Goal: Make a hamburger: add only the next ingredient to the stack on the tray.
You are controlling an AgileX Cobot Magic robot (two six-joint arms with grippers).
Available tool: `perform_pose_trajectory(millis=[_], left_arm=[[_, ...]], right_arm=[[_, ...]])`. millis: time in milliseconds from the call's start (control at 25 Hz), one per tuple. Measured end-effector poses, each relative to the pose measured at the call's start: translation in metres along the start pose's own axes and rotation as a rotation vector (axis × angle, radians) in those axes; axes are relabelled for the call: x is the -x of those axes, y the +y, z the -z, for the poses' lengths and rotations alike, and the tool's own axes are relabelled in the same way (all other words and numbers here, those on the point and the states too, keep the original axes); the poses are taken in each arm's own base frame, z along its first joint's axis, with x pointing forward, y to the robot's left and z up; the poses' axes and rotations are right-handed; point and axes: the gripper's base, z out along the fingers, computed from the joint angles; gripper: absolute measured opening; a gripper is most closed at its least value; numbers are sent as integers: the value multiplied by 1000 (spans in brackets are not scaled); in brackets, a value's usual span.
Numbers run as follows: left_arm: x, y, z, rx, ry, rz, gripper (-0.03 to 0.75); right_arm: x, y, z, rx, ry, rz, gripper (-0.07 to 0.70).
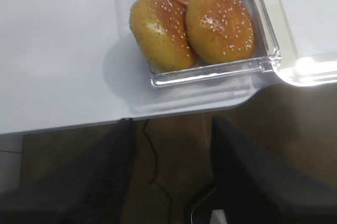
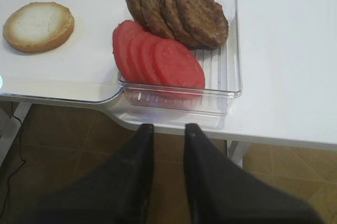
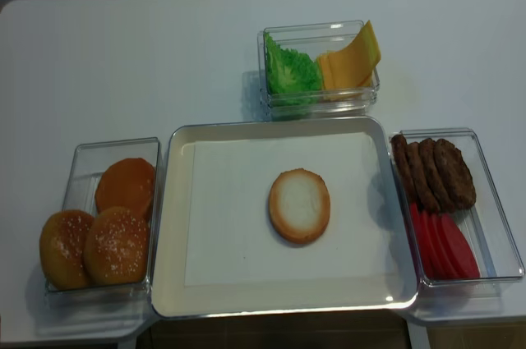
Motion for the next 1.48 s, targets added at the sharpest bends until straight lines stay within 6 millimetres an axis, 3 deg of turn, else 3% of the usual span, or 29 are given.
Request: perform_pose_trajectory(millis=[240,560,1480], left_arm=[[-45,0,4,1,-119,-1,352],[-72,-1,4,0,-219,-1,352],[-72,0,-10,5,-254,35,346]], right_arm=[[0,0,0,0,0,0,153],[0,0,0,0,0,0,153],[0,0,0,-2,0,-3,153]])
